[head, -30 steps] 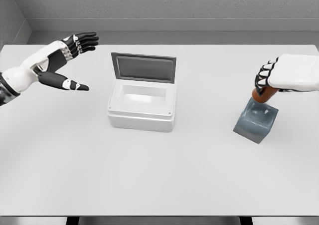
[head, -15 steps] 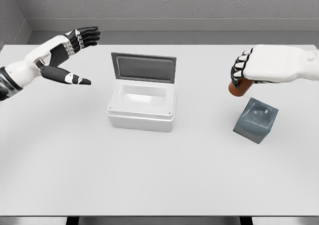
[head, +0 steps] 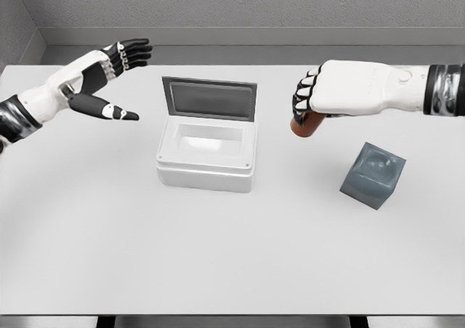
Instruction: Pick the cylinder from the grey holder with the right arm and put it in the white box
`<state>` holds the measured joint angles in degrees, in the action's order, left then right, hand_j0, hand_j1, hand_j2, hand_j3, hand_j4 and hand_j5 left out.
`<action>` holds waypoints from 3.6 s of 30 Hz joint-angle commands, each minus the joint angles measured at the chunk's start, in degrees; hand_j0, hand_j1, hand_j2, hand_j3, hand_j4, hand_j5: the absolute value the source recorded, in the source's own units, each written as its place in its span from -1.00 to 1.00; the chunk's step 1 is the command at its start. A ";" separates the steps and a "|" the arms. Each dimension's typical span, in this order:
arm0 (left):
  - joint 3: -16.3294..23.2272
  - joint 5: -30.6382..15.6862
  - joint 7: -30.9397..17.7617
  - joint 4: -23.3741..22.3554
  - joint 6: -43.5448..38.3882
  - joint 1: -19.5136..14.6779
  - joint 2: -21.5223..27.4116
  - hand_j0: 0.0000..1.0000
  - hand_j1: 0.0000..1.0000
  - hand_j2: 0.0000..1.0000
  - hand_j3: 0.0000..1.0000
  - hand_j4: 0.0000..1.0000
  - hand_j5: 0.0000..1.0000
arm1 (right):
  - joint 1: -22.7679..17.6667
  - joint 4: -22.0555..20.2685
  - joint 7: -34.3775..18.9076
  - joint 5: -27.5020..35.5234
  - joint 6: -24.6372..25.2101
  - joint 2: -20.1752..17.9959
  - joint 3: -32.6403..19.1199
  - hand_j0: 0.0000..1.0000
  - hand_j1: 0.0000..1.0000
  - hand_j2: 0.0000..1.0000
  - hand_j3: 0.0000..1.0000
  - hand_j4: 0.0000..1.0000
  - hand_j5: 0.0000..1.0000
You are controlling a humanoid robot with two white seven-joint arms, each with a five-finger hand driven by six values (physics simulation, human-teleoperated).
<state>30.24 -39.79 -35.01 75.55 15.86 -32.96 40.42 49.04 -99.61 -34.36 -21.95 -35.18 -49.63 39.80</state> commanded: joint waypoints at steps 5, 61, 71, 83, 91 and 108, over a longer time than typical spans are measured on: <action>1.22 -0.38 0.01 -0.84 -0.04 -1.14 -0.34 1.00 1.00 1.00 1.00 1.00 1.00 | 0.26 0.90 -0.64 -0.64 0.18 5.24 0.10 -0.08 -0.08 -0.08 -0.08 -0.08 -0.08; 1.49 -0.29 0.01 -3.30 -0.04 -2.11 -3.07 1.00 1.00 1.00 1.00 1.00 1.00 | 1.49 7.94 -0.64 -6.61 0.18 20.28 1.16 0.98 0.98 0.98 0.98 0.98 0.98; 2.81 -0.29 0.01 -4.53 -0.13 -2.64 -4.73 1.00 1.00 1.00 1.00 1.00 1.00 | -3.78 3.02 -0.64 2.61 0.18 6.13 -17.03 1.00 1.00 1.00 1.00 1.00 1.00; 3.42 -0.20 0.01 -5.15 -0.13 -2.64 -5.79 1.00 1.00 1.00 1.00 1.00 1.00 | -28.74 7.50 -0.64 20.01 0.18 1.73 -35.93 1.00 1.00 1.00 1.00 1.00 1.00; 3.60 -0.20 0.01 -5.15 -0.13 -2.02 -6.58 1.00 1.00 1.00 1.00 1.00 1.00 | -34.72 10.66 -0.64 23.18 0.18 9.29 -42.35 1.00 1.00 1.00 1.00 1.00 1.00; 3.51 -0.20 0.01 0.03 1.46 1.49 -4.21 1.00 1.00 1.00 1.00 1.00 1.00 | -36.39 9.70 -0.64 23.00 0.18 10.78 -44.02 1.00 1.00 1.00 1.00 1.00 1.00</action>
<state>33.80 -39.49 -34.85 74.41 16.93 -31.20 35.45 12.57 -89.86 -35.03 0.60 -35.17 -38.83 -4.21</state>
